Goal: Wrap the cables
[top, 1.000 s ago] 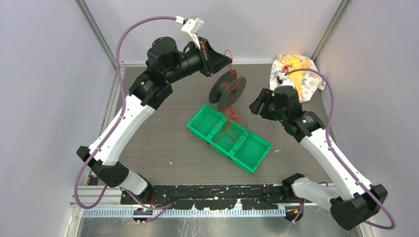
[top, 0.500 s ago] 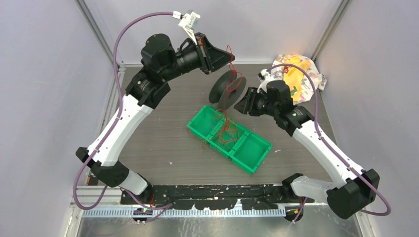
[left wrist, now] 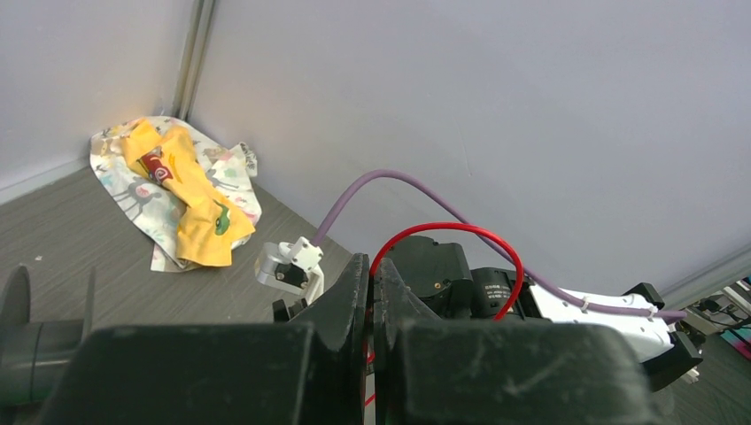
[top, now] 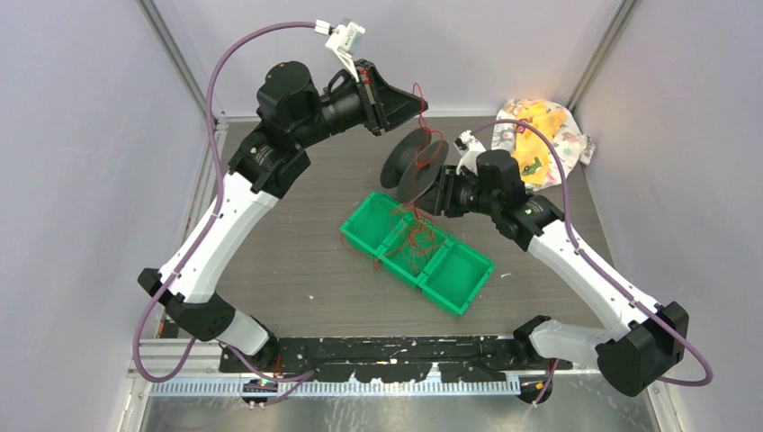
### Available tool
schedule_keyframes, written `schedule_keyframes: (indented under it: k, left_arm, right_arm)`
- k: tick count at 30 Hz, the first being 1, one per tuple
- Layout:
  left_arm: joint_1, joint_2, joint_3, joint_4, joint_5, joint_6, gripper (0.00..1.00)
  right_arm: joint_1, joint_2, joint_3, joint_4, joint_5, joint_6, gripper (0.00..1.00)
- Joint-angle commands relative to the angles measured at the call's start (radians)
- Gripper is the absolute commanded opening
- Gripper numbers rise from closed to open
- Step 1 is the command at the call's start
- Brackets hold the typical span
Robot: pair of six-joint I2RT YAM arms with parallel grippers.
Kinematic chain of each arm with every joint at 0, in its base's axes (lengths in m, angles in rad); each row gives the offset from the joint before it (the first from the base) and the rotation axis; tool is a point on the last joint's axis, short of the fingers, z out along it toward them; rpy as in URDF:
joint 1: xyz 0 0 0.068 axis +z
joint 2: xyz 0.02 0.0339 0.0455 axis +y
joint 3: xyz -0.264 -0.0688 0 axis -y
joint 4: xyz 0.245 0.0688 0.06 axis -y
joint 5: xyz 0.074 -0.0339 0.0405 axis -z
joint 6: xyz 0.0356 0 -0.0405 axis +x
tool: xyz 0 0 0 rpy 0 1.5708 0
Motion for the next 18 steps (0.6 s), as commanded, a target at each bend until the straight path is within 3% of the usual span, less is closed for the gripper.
schedule_keyframes:
  k: [1,9,13,18]
  left_arm:
    - [0.001,-0.002,0.035,0.037,0.013,0.009,0.01]
    - [0.000,-0.003,0.030,0.021,0.005,0.024,0.01]
    - [0.002,0.000,0.034,0.007,0.010,0.026,0.01]
    - [0.005,0.017,0.062,-0.020,0.048,0.019,0.00]
  right_arm:
    - [0.003,-0.055,-0.016,0.015,-0.047,-0.029,0.43]
    - [0.003,-0.069,-0.023,-0.019,-0.030,-0.058,0.38]
    - [0.002,-0.063,-0.014,-0.024,-0.112,-0.117,0.33]
    - [0.003,-0.040,-0.010,-0.012,-0.164,-0.156,0.37]
